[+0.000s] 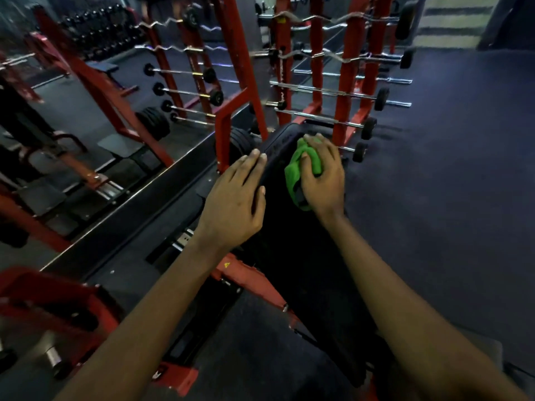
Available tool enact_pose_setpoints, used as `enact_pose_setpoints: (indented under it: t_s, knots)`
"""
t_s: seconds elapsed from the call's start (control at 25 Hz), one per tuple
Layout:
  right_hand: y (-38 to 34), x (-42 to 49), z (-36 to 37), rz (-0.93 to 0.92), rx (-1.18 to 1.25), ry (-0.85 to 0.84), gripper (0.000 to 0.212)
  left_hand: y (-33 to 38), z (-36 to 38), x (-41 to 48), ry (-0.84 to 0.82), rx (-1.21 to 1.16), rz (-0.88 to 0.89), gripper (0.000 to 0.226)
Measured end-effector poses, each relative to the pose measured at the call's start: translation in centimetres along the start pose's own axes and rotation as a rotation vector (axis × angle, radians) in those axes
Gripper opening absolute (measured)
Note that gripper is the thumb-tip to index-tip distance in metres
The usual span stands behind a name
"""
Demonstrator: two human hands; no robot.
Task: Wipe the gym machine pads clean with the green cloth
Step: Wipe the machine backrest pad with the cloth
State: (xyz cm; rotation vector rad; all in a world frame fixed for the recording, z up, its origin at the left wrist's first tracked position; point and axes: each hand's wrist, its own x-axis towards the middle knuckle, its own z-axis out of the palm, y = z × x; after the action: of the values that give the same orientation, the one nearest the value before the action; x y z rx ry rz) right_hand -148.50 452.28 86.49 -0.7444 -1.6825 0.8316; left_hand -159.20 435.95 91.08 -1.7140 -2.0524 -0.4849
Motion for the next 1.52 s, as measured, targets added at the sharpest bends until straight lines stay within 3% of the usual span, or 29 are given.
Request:
enact_pose_setpoints:
  t_s: [0.16,0.48,0.64,0.76,1.0,1.28,1.52]
  knots:
    - [-0.2,3.4,-0.1,-0.078,-0.014,-0.018,0.033,0.4,0.1,-0.3,0.007,0.045,-0.041,0.056]
    - [1.8,-3.6,-0.8,-0.205,0.044,-0.057,0.034,1.1,0.1,-0.3,0.03,0.08,-0.082,0.056]
    - [-0.9,4.7,0.7,-0.152,0.049,-0.038,0.028,1.2,-0.1,-0.3,0.01,0.074,-0.093,0.055]
    - [-2.2,9.1,0.9,-0.185,-0.021,-0.16,0.028,1.2,-0.3,-0.3,0.012,0.057,-0.089,0.053]
    - [0.3,0.1,-1.2,-0.439,0.001,-0.184,0.031,1.0,-0.1,-0.4,0.026,-0.003,-0.088,0.053]
    - [-0.7,7.8,0.3,-0.061,0.1,-0.04,0.024,0.9,0.0,-0.4,-0.017,0.027,-0.118,0.056]
    - [0.4,-2.8,-1.5,-0.231,0.031,-0.137,0.028,0.4,-1.1,-0.6,-0.111,-0.046,-0.071,0.059]
